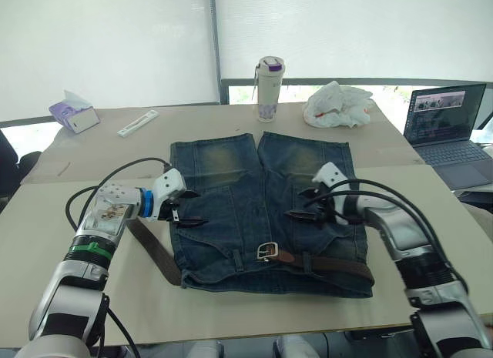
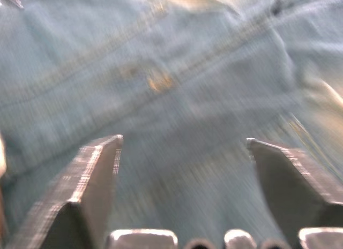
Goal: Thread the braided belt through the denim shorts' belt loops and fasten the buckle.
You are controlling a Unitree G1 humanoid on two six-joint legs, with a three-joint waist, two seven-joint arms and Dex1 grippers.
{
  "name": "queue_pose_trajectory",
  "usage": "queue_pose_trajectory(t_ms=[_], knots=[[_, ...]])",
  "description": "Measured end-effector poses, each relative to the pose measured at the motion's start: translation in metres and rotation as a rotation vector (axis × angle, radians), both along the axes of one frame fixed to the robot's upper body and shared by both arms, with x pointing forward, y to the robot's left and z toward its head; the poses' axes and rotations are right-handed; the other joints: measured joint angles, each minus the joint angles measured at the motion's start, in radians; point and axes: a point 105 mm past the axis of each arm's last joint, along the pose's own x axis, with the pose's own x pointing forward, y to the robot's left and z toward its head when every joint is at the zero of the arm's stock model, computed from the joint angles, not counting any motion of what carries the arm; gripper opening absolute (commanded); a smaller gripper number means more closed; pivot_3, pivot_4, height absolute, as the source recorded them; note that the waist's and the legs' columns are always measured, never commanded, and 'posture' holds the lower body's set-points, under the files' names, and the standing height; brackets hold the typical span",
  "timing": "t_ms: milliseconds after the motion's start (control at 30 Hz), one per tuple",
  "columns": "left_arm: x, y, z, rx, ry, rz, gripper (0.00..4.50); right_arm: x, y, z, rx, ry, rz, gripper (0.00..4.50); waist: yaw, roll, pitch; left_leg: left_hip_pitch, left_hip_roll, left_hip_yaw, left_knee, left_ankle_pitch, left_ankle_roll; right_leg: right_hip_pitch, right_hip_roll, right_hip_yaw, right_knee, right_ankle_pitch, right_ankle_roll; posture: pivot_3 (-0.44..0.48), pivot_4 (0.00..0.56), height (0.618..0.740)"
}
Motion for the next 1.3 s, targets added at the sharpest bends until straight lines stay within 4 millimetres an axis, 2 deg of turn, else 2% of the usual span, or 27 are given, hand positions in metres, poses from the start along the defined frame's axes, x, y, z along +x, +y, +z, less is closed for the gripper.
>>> queue_pose_trajectory(t_ms=[167,233,267,300,467,600,667,933,1100,1200,1300], knots=[[0.0,0.0,-0.001,0.016,-0.009,-0.004,4.5,0.005,0.005,-0.031,0.019,0.08,-0.154,4.49,0.005,0.0,0.0,-0.001,0.0,0.0,0.0,0.0,0.0,-0.001,-0.001,0.0,0.0,0.0,-0.001,0.0,0.15,0.74],[0.0,0.0,-0.001,0.019,-0.015,-0.007,4.5,0.005,0.007,-0.035,0.03,0.094,-0.18,4.49,0.003,0.0,-0.001,0.0,0.0,0.0,0.0,0.0,0.0,-0.001,-0.001,0.0,0.0,0.0,-0.001,0.0,0.15,0.74],[0.0,0.0,-0.001,0.019,-0.015,-0.007,4.5,0.005,0.007,-0.035,0.028,0.094,-0.183,3.96,0.002,0.0,-0.001,0.0,0.0,0.0,0.0,0.0,0.0,-0.001,0.0,0.0,0.0,0.0,-0.001,0.0,0.15,0.74],[0.0,0.0,-0.001,0.019,-0.015,-0.007,4.5,0.005,0.006,-0.035,0.026,0.092,-0.187,3.72,0.002,0.0,-0.001,0.0,0.0,0.0,0.0,0.0,0.0,-0.001,0.0,0.0,0.0,0.0,-0.001,0.0,0.15,0.74],[0.0,0.001,-0.002,0.017,-0.014,-0.002,4.5,0.003,0.01,-0.038,-0.034,0.026,-0.163,1.9,-0.002,0.0,-0.001,0.0,0.0,0.0,0.0,0.0,0.0,-0.001,0.0,0.0,0.0,0.0,-0.001,0.0,0.15,0.74],[0.0,0.001,-0.002,0.016,-0.015,0.0,4.5,0.009,0.012,-0.038,-0.078,-0.028,-0.17,0.55,-0.007,0.0,-0.002,0.001,0.001,0.001,0.0,0.0,0.0,-0.001,0.001,0.0,0.0,0.0,-0.001,0.0,0.15,0.74],[0.0,0.001,-0.002,0.014,-0.017,0.003,4.5,0.013,0.015,-0.037,-0.071,-0.037,-0.179,0.06,-0.009,0.0,-0.002,0.001,0.001,0.001,-0.001,0.0,0.0,-0.001,0.002,0.0,0.0,0.0,-0.001,0.0,0.15,0.74],[0.003,-0.001,0.002,-0.019,-0.038,0.023,4.5,0.028,0.028,-0.036,-0.006,-0.034,-0.239,0.06,-0.012,0.0,-0.002,0.002,0.001,0.001,-0.002,0.0,0.0,-0.001,0.002,0.0,0.001,0.001,-0.001,0.0,0.15,0.74],[0.005,-0.001,0.003,-0.027,-0.045,0.033,4.5,0.057,0.033,-0.033,0.064,-0.04,-0.369,0.06,-0.019,0.0,-0.002,0.002,0.001,0.0,-0.003,0.0,0.0,-0.002,0.001,0.0,0.001,0.002,-0.003,0.0,0.15,0.74],[0.005,0.001,0.004,-0.026,-0.052,0.042,4.5,0.082,0.025,-0.024,0.102,-0.067,-0.5,0.06,-0.019,0.001,-0.001,0.002,0.0,0.0,-0.004,0.0,0.0,-0.003,0.0,0.0,0.001,0.002,-0.004,0.0,0.15,0.74],[0.006,0.008,0.007,-0.02,-0.059,0.059,4.5,0.096,0.015,-0.014,0.13,-0.1,-0.593,0.06,-0.017,0.001,-0.001,0.002,0.0,0.0,-0.006,0.0,-0.001,-0.003,-0.002,0.0,0.001,0.002,-0.004,0.0,0.15,0.74]])
